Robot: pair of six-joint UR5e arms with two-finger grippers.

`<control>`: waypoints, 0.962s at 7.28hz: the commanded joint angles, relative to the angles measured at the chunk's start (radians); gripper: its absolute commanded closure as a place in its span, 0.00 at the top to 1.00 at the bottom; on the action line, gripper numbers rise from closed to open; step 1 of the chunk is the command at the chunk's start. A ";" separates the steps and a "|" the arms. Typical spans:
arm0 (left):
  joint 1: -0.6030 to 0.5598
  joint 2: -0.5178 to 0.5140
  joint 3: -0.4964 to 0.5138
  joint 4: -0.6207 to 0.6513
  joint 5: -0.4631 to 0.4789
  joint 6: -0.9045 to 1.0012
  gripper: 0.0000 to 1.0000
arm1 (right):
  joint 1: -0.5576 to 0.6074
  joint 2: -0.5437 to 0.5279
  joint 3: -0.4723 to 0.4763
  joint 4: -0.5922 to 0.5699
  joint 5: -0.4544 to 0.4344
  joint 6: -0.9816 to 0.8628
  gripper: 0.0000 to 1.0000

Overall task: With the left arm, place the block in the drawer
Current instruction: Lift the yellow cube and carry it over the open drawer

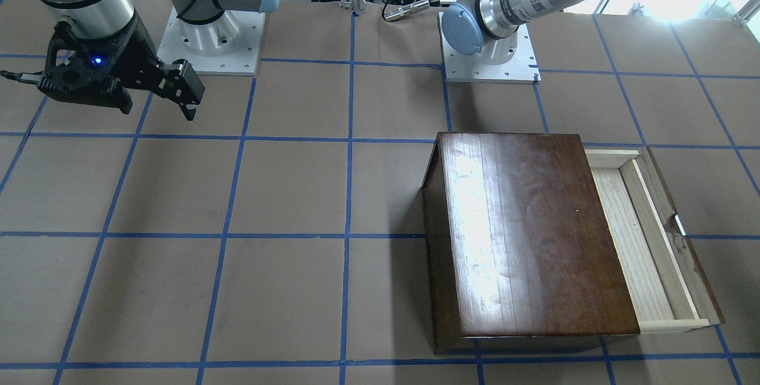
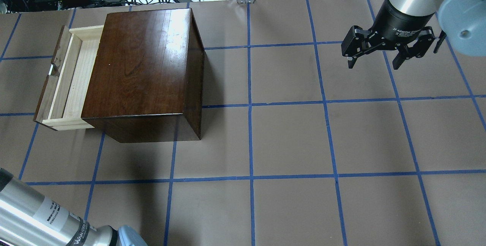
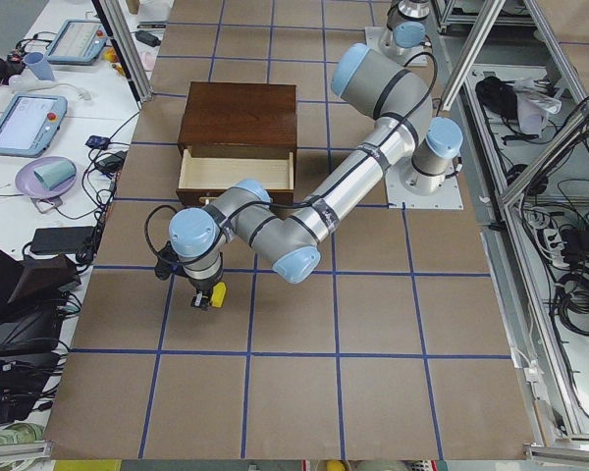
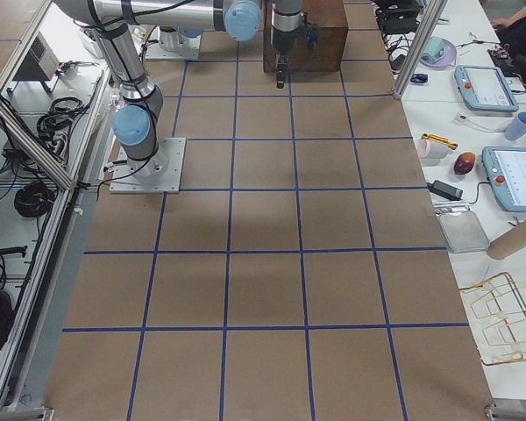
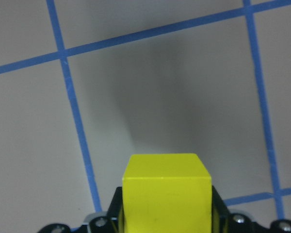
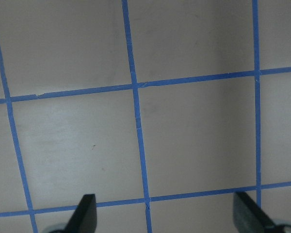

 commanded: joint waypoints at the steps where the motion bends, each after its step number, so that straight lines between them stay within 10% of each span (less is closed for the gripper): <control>1: -0.025 0.109 -0.065 -0.098 0.004 -0.071 0.41 | 0.000 0.000 0.000 0.000 0.000 0.000 1.00; 7: -0.196 0.386 -0.338 -0.112 -0.005 -0.394 0.35 | 0.000 0.000 0.000 0.000 0.000 0.000 1.00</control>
